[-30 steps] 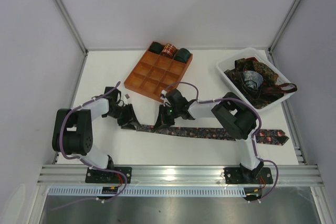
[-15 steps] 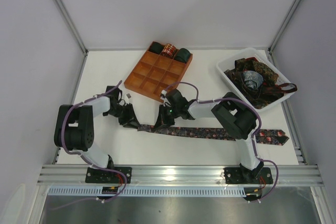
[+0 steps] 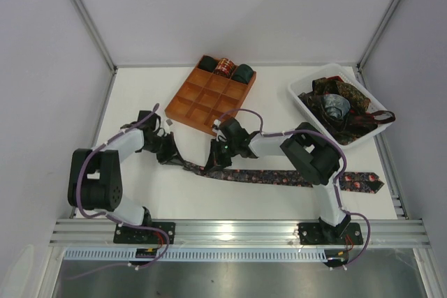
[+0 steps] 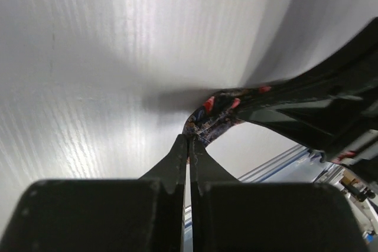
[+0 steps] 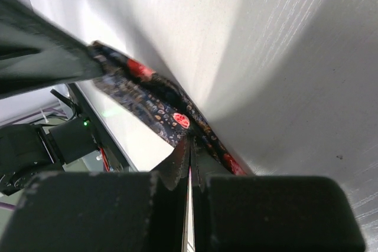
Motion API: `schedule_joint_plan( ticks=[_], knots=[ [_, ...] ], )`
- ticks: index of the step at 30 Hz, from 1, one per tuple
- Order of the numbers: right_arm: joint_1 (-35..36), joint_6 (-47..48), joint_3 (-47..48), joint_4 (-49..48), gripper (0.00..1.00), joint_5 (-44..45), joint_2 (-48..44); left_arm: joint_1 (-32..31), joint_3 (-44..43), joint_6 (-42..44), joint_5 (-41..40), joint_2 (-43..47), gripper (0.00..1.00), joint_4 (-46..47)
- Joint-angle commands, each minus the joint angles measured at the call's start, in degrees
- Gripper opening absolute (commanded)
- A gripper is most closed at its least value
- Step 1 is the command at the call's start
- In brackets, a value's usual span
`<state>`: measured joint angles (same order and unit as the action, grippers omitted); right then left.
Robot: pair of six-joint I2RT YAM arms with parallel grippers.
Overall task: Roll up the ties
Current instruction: Roll the tie
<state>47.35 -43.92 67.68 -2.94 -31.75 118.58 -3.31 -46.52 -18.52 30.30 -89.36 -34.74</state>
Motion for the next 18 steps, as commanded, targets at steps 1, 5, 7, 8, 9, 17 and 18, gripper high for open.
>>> schedule_joint_plan(
  ticks=[1,5,7,8,9,17,18],
  knots=[
    [-0.4,0.3,0.5,6.3,0.00,4.6,3.1,-0.9,-1.8,-3.9,2.4,6.3,0.00,1.1],
    [-0.2,-0.5,1.7,6.2,0.00,3.7,3.5,-3.4,-0.9,-8.7,3.4,9.8,0.00,2.3],
    [-0.1,-0.9,2.4,6.1,0.00,3.0,3.8,-5.2,-0.4,-11.6,3.5,11.7,0.01,3.0],
    [-0.1,-0.9,2.7,6.2,0.00,2.7,3.9,-5.8,0.2,-13.4,3.4,12.2,0.00,3.5],
    [0.0,-1.2,3.0,6.2,0.00,2.6,4.2,-7.0,0.5,-14.3,3.4,13.0,0.00,3.8],
    [0.0,-2.2,6.8,8.6,0.00,-0.6,4.4,-12.9,2.6,-23.9,2.5,14.3,0.01,8.5],
    [-0.1,-2.4,7.1,8.8,0.00,-0.9,4.4,-13.6,2.7,-24.8,1.7,14.3,0.01,8.7]
  ],
)
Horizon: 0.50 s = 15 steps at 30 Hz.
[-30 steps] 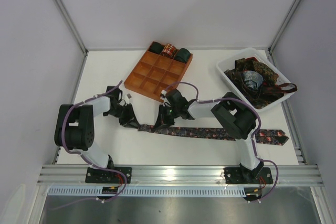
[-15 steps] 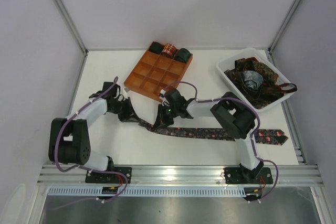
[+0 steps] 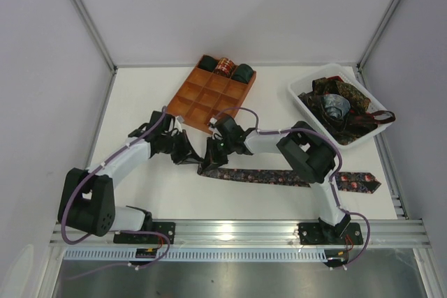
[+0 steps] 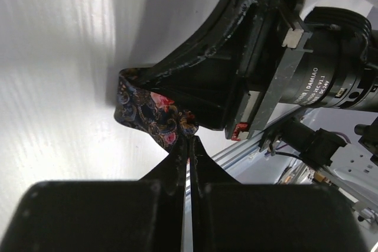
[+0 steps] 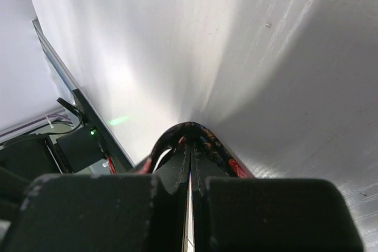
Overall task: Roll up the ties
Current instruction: Roll the tie
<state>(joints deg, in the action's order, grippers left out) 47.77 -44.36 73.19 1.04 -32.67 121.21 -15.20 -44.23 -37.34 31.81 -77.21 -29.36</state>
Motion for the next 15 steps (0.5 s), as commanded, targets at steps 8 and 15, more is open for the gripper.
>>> schedule_joint_plan(
  ticks=[8,15],
  knots=[
    [-2.2,-4.2,-0.8,4.0,0.00,-2.1,-2.3,-4.9,0.1,-10.5,-5.4,3.1,0.00,3.3],
    [-4.2,-1.7,-3.4,7.3,0.00,-1.2,-5.7,-6.4,0.3,-10.1,-6.3,2.0,0.00,3.1]
  ],
)
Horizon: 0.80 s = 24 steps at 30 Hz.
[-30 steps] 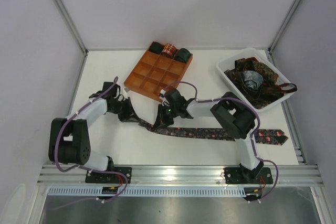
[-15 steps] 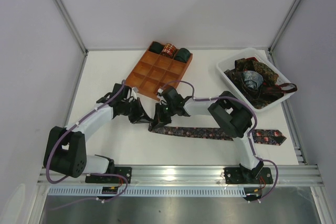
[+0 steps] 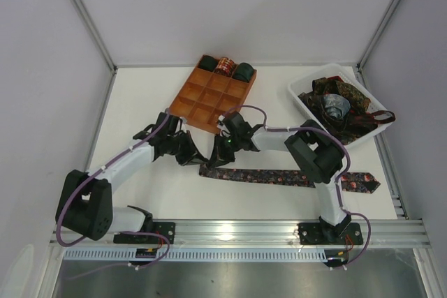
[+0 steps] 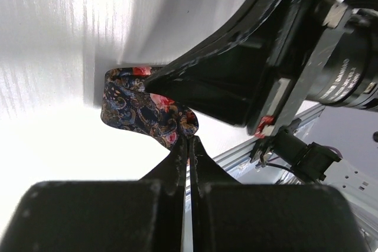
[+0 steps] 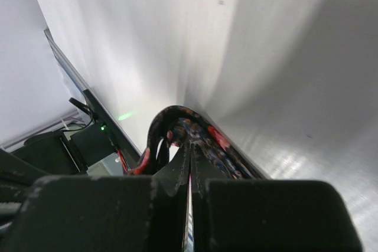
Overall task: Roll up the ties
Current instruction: Roll the tie
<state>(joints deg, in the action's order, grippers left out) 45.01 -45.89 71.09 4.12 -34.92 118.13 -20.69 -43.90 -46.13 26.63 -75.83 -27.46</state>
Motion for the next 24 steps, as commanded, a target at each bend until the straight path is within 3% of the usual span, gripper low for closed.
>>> schedule_joint_plan(
  ticks=[1,24],
  knots=[
    [-1.6,-0.1,-1.7,4.6,0.00,1.3,-2.9,-1.0,-0.1,-1.3,-1.4,0.5,0.00,1.1],
    [-6.6,1.7,-7.5,7.7,0.00,0.4,-10.2,-6.2,-3.9,0.3,-2.5,-10.9,0.01,5.1]
  ],
)
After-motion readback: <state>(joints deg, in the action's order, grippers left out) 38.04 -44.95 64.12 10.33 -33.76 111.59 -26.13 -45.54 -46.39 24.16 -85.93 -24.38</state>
